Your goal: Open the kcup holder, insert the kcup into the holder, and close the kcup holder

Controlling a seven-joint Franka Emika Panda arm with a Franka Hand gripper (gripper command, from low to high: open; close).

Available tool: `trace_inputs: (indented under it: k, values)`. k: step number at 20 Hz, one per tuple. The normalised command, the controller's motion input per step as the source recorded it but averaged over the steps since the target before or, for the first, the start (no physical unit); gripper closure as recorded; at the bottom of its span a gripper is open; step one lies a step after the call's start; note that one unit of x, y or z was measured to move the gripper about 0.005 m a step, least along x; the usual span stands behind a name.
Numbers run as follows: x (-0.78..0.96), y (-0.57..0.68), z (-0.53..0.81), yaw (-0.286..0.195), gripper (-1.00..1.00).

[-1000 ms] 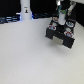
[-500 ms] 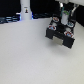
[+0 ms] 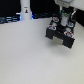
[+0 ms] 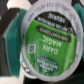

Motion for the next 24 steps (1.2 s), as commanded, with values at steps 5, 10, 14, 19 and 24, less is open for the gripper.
trace_inputs:
  k: [5, 10, 14, 19, 24]
  values:
    - [-0.06, -0.02, -0.17, 0.014, 1.0]
    - [-0.16, -0.07, -0.01, -0.026, 1.0]
    - [0.0, -0.2, 0.24, -0.003, 1.0]
    - [0.01, -0.26, 0.35, -0.033, 1.0]
    - [-0.03, -0.03, -0.14, 0.007, 1.0]
